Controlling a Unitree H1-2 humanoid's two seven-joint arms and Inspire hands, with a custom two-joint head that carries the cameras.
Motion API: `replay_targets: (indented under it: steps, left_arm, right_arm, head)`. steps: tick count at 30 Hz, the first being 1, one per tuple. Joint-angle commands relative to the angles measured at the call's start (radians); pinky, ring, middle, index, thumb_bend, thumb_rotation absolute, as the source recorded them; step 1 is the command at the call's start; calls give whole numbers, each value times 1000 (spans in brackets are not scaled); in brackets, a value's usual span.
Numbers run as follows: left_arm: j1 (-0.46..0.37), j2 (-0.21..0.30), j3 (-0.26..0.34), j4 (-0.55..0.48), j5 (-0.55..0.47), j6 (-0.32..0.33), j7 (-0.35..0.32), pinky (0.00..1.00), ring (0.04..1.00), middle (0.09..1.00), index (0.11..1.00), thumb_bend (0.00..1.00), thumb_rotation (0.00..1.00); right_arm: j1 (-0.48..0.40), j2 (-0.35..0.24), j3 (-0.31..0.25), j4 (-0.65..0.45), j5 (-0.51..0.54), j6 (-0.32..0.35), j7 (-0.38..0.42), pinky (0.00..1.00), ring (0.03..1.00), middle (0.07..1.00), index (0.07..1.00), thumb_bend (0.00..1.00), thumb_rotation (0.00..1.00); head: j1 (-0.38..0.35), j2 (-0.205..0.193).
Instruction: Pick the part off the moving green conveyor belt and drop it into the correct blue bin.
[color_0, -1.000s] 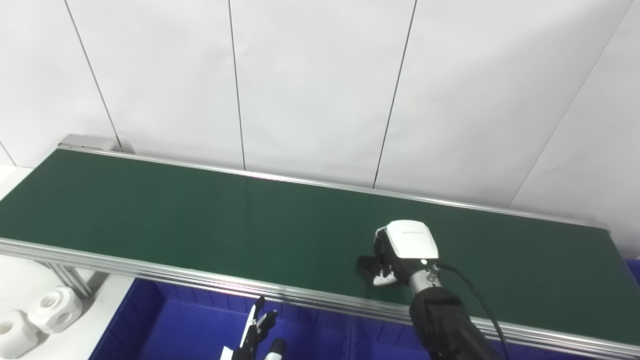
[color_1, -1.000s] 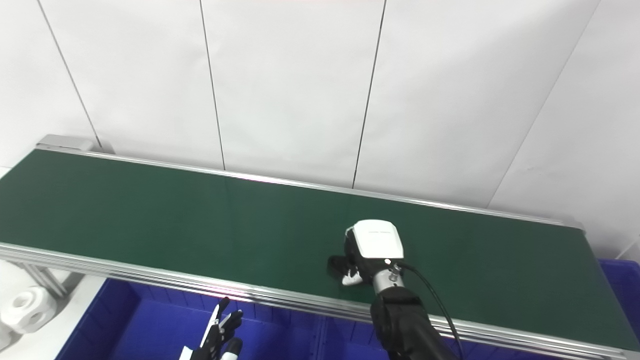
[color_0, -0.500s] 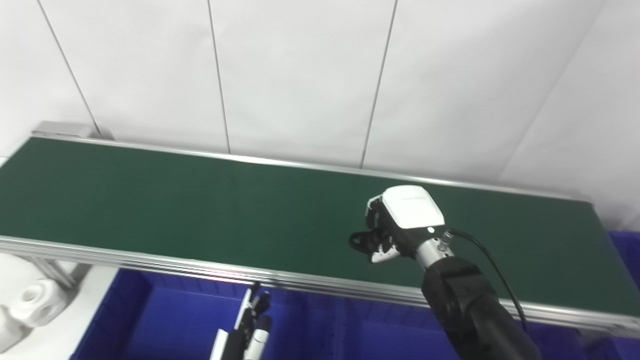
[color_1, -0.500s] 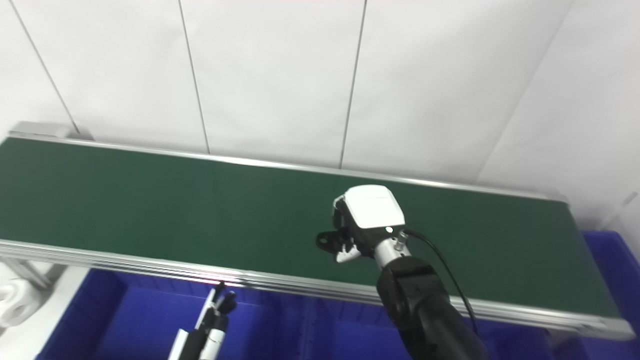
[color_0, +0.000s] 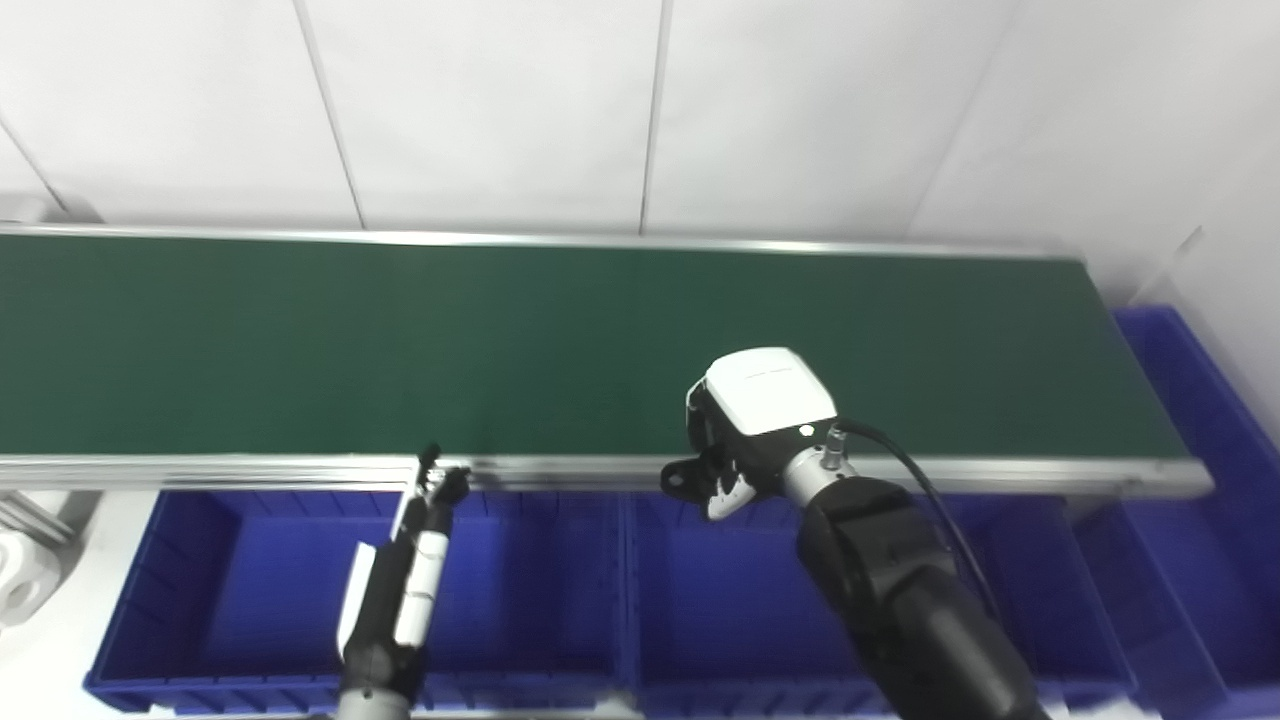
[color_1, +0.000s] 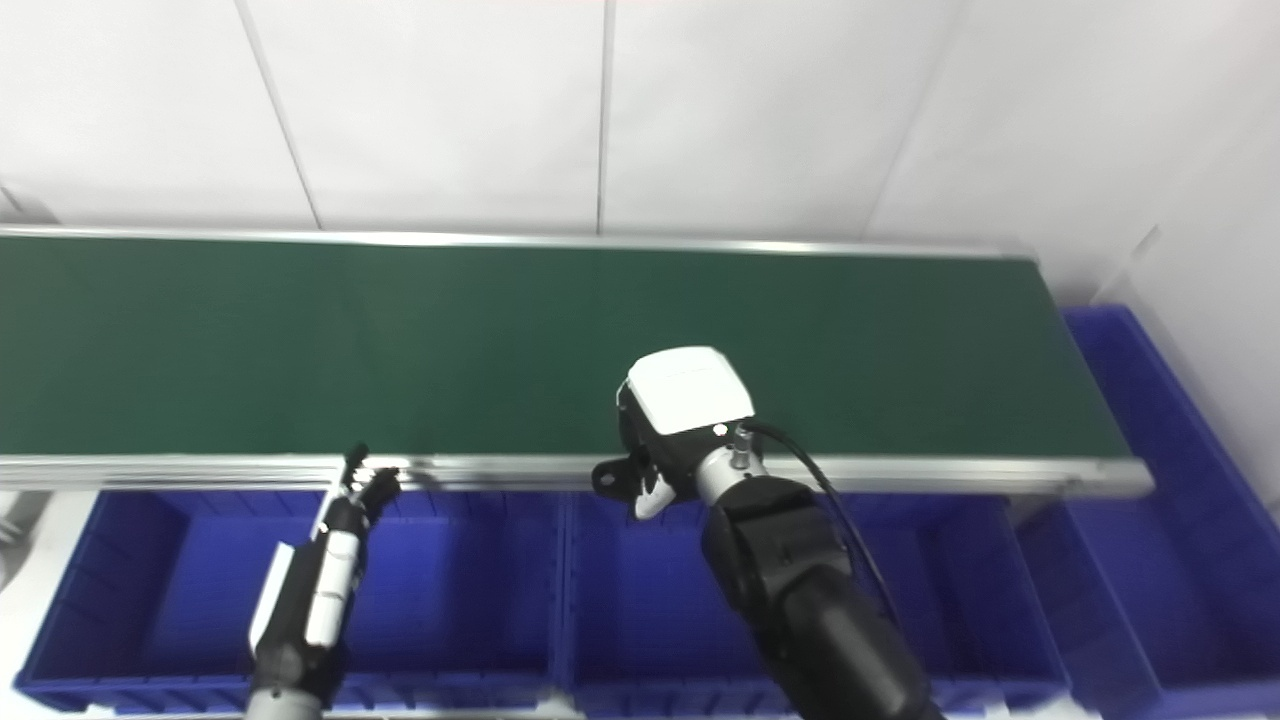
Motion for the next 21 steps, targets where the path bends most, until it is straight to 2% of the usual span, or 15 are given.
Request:
replay_targets:
  steps: [1, 6, 9, 12, 16, 19, 20, 21]
  left_arm:
    - [-19, 1, 0, -49, -5, 8, -15, 1000, 914, 917, 1000, 407, 1000]
    - [-21, -2, -1, -66, -1, 34, -18, 1000, 916, 914, 1000, 388, 1000]
    - [-21, -6, -3, -71, 1, 45, -17, 1000, 916, 911, 1000, 383, 1000]
    - [-16, -11, -4, -72, 3, 44, -14, 1000, 915, 903, 1000, 382, 1000]
    - [-10, -14, -7, -69, 4, 39, -14, 1000, 913, 895, 1000, 383, 1000]
    - [-3, -14, -12, -71, 13, 33, -11, 1000, 908, 893, 1000, 376, 1000]
    - [0, -16, -13, -71, 20, 30, -7, 995, 894, 889, 1000, 361, 1000]
    - [3, -18, -14, -70, 23, 25, -4, 994, 892, 888, 1000, 359, 1000]
  right_arm:
    - [4, 15, -18, -14, -36, -13, -23, 134, 198, 470, 484, 527, 0]
    - [54, 41, -15, -3, -66, -30, -33, 160, 229, 471, 484, 526, 0]
    - [82, 51, -22, 6, -52, -34, -51, 187, 262, 424, 516, 518, 0]
    - [106, 55, -24, 25, -52, -38, -78, 173, 249, 405, 518, 515, 0]
    - [121, 51, -27, 55, -49, -43, -125, 177, 250, 469, 488, 523, 0]
    - [133, 52, -34, 72, -51, -36, -157, 245, 336, 481, 493, 524, 10]
    - [138, 53, -33, 78, -68, -30, -171, 359, 483, 617, 664, 819, 392]
    - [144, 55, -34, 82, -83, -25, -183, 377, 505, 635, 684, 855, 432]
  head:
    - [4, 6]
    - [10, 18]
    - [17, 18]
    - [30, 13]
    - [52, 5]
    - [71, -2]
    - [72, -2]
    - [78, -3]
